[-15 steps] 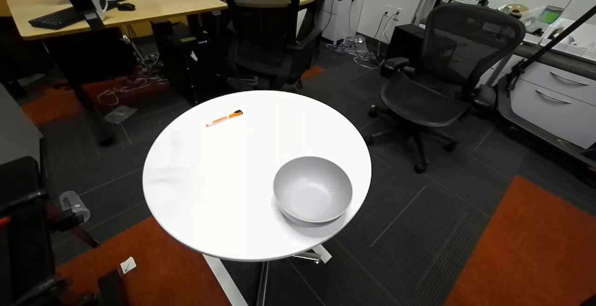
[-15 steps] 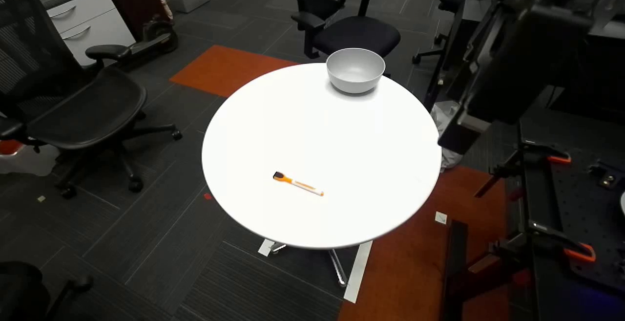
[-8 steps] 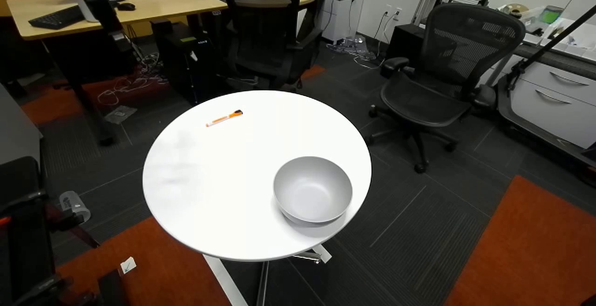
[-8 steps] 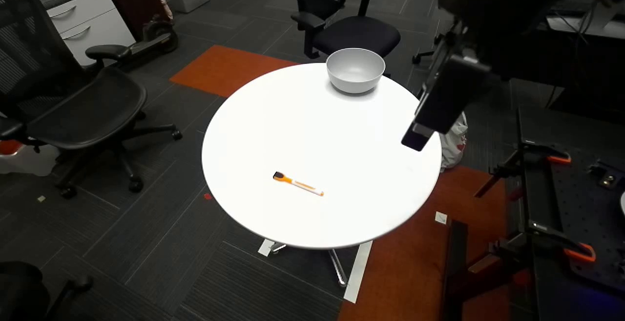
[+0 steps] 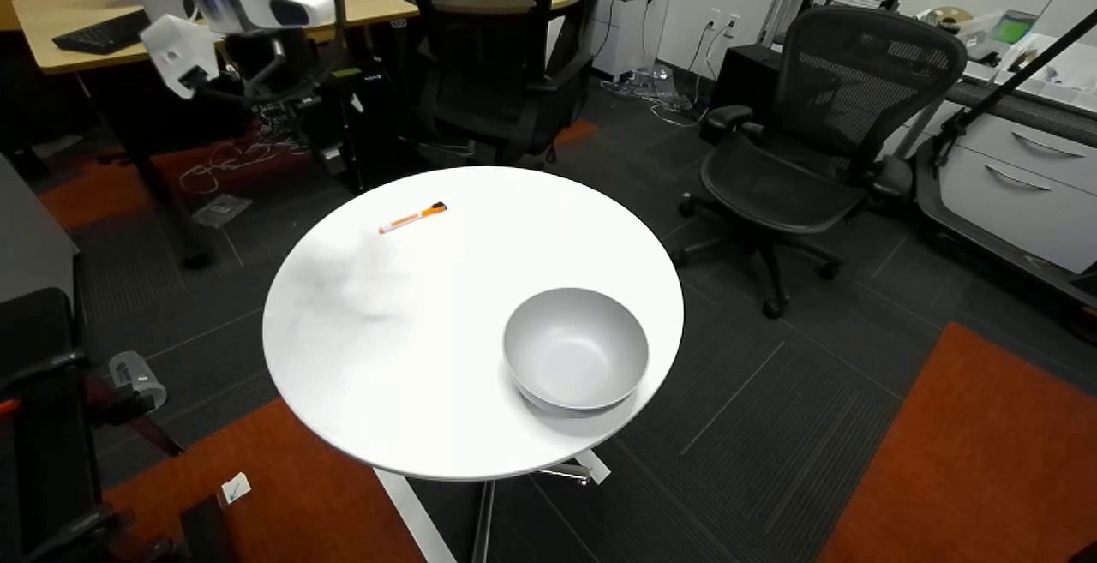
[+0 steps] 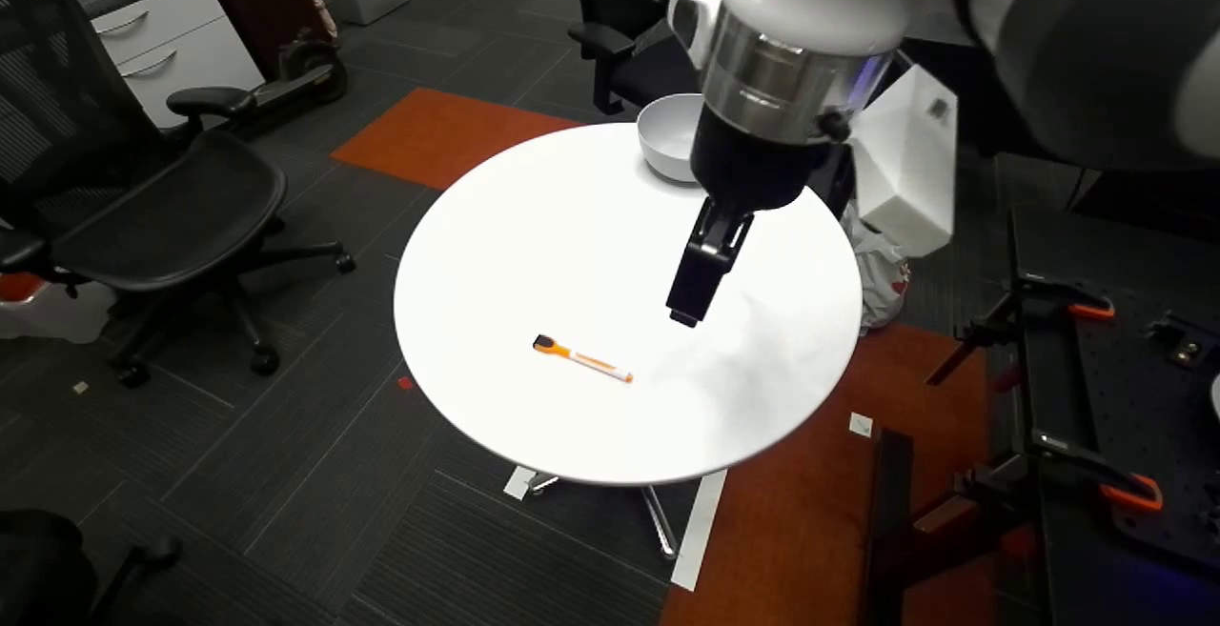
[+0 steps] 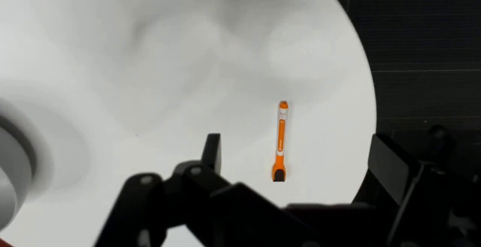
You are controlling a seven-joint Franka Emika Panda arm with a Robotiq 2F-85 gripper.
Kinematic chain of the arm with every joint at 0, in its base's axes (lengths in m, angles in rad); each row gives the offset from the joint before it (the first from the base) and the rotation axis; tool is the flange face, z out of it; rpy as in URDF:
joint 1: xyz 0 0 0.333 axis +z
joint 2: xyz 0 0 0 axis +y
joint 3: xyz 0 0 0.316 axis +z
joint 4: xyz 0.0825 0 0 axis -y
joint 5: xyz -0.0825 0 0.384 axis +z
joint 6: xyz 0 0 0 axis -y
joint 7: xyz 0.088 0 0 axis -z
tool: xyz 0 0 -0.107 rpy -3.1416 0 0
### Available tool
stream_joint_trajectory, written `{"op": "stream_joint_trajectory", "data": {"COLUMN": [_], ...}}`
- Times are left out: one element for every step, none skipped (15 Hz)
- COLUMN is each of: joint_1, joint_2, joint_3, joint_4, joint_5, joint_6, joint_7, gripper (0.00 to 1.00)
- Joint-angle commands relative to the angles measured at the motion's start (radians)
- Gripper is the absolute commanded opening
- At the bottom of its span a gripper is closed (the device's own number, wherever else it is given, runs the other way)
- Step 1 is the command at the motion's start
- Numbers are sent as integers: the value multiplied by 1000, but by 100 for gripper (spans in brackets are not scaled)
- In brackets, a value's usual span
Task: Put the orange pen into the grey bowl
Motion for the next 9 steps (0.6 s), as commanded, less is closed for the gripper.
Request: {"op": "stream_joint_trajectory", "data": {"joint_1": [41,53,60,67,74,82,91,105,113], "joint_2": [155,188,218,247,273,300,326,352,378], "joint_3": [-63,-80,-89,-96,-101,-107,-112,-124,-130], "joint_4": [139,171,202,231,259,285,309,334,359], "joint_5": [-60,-56,-40,-25,-16,-11,-9,-19,-19], "joint_6": [27,28,26,24,19,19,21,20,14], "joint_7": [61,68,56,48,44,42,38,47,44], "gripper": [100,100,100,100,100,100,100,100,100]}}
